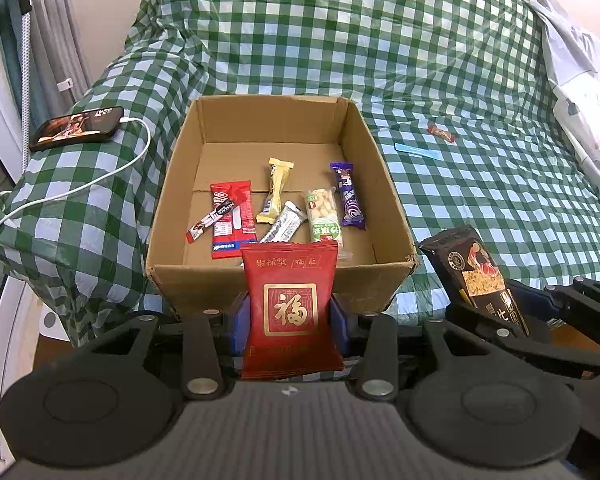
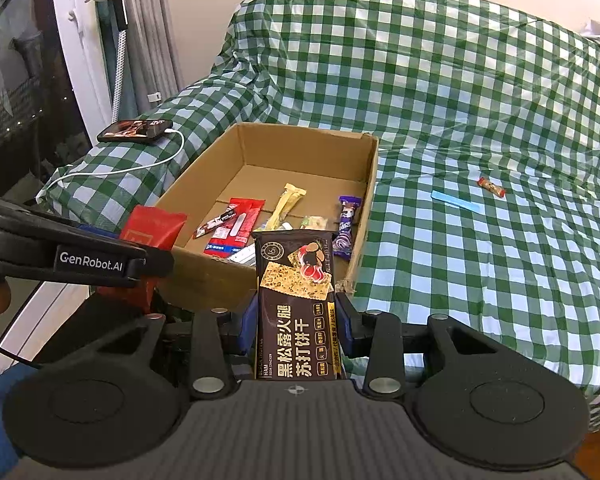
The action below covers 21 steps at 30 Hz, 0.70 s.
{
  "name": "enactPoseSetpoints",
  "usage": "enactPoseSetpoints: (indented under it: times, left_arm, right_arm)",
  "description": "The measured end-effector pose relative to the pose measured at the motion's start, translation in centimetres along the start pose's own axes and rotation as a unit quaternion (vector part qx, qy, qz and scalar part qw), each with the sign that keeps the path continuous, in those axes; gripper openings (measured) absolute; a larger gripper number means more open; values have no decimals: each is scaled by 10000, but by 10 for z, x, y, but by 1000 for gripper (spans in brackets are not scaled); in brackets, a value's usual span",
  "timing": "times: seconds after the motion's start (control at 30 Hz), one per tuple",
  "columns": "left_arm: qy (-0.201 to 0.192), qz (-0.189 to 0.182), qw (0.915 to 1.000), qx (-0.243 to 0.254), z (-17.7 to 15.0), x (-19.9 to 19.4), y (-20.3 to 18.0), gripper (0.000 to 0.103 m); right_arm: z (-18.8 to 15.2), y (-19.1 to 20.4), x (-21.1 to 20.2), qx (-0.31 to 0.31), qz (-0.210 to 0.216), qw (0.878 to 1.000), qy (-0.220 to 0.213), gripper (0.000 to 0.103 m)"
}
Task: Organize snacks
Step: 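Carry the red packet and dark chocolate bar over the box with both tools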
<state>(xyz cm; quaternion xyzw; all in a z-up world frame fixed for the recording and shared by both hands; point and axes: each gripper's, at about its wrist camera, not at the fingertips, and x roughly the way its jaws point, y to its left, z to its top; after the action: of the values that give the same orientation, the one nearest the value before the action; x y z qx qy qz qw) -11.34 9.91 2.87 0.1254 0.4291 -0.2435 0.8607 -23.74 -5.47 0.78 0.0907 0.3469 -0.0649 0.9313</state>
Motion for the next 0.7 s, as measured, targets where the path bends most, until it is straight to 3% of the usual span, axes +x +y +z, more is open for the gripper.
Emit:
enactPoseSetpoints:
  times: [0.7]
  left_arm:
    - [124,-17,9999,4,1,8,2,45]
  right_arm:
    - [-4,1,9,7,39,9999,116,41]
